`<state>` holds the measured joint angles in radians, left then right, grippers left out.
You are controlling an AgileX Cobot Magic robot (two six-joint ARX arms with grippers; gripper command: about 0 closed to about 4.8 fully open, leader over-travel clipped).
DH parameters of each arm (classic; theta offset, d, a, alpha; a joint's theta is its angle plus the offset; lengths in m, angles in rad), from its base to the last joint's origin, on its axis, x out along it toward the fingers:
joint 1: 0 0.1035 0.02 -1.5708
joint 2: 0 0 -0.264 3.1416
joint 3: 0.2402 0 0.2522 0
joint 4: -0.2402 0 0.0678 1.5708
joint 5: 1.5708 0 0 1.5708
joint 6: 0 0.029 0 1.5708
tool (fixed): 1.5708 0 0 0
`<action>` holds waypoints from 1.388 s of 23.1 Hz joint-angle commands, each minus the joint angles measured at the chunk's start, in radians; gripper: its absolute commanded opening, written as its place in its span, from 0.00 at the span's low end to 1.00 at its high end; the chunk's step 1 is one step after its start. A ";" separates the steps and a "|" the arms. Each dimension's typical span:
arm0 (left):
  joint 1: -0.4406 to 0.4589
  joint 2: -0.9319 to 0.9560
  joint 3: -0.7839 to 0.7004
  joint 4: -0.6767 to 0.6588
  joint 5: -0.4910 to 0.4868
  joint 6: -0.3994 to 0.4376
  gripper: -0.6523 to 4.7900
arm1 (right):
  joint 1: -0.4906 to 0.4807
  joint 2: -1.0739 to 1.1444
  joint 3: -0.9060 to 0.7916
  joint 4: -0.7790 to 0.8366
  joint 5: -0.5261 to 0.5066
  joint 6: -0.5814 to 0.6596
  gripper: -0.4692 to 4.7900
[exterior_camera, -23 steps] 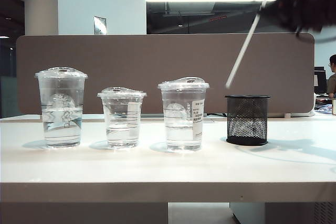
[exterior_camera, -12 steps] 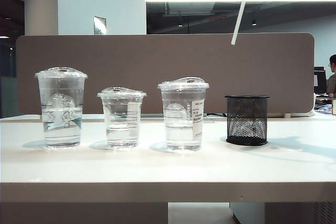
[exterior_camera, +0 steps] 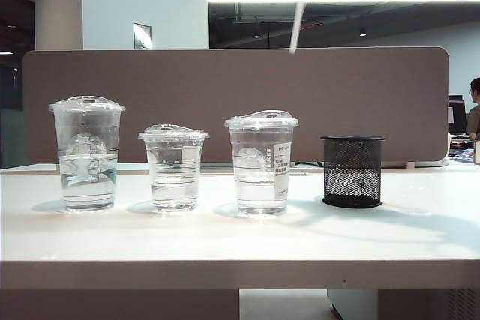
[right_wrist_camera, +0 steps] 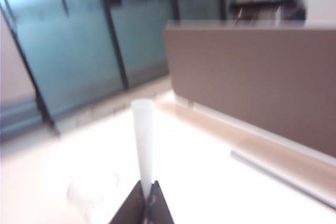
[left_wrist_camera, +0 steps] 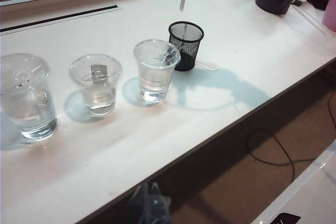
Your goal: Pick up the straw and insert it into the medium coffee cup.
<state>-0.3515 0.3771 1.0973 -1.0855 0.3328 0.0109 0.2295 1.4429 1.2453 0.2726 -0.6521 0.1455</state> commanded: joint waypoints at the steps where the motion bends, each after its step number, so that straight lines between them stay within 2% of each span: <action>1: 0.001 0.001 0.002 0.010 0.004 0.008 0.11 | 0.063 -0.003 0.003 -0.147 0.071 -0.219 0.13; 3: 0.002 0.001 0.002 0.010 0.001 0.008 0.11 | 0.100 0.006 0.003 -0.187 0.126 -0.274 0.13; 14: 0.002 0.002 0.002 0.009 0.005 0.008 0.11 | 0.151 0.043 0.003 -0.126 0.122 -0.269 0.13; 32: 0.002 0.001 0.002 0.009 0.004 0.008 0.11 | 0.190 0.095 -0.004 -0.163 0.135 -0.251 0.13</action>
<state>-0.3515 0.3767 1.0977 -1.0855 0.3370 0.0109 0.4187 1.5433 1.2396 0.1127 -0.5228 -0.1093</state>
